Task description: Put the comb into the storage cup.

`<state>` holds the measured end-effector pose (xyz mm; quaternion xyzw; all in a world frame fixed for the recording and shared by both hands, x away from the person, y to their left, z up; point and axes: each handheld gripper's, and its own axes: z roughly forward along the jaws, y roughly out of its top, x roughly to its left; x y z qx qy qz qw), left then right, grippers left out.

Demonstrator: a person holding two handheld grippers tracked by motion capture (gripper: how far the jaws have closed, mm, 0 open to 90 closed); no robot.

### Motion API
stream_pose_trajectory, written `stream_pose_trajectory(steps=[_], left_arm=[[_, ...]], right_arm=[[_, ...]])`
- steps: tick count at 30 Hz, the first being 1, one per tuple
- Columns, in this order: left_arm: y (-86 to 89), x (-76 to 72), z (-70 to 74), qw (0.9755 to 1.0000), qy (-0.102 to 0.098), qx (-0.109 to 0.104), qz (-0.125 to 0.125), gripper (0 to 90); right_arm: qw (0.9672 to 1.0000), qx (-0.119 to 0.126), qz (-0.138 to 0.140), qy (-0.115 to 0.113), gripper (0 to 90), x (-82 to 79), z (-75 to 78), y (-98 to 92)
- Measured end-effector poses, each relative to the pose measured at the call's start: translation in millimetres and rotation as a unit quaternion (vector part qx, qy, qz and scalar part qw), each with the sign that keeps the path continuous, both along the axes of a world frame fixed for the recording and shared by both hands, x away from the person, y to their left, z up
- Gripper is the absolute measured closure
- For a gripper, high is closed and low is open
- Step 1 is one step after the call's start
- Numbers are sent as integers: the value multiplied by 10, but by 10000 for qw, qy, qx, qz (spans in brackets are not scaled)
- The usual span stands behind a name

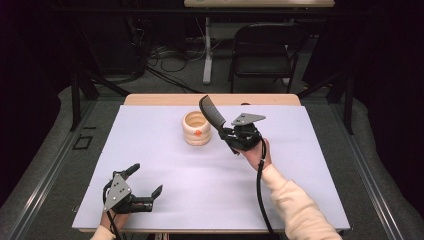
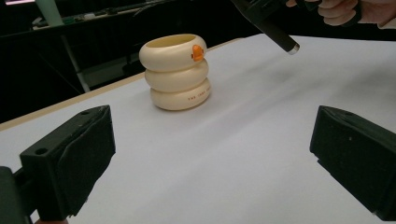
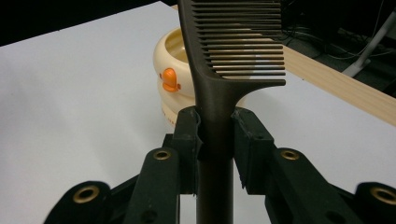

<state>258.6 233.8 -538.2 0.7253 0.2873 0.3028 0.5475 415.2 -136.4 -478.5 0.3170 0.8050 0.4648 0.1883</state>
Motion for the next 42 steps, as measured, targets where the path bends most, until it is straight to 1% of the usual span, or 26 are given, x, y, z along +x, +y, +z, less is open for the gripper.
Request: stream_pose_trajectory(steps=[7, 10, 15, 21, 42], left_arm=[[-2, -3, 2, 10000, -8, 4, 3, 1], [-1, -4, 3, 10000, -13, 2, 9, 0], [-3, -4, 3, 10000, -17, 7, 11, 0], [-2, -5, 4, 10000, -20, 5, 19, 0], [0, -6, 6, 10000, -32, -4, 28, 1]], right_arm=[[10000, 41, -7, -23, 721, 25, 36, 26], [9999, 107, -29, -30, 721, 42, 65, 28], [9999, 150, -22, -66, 721, 63, 97, 34], [9998, 187, -33, -44, 721, 84, 118, 46], [9997, 228, -16, -108, 721, 183, 168, 137]])
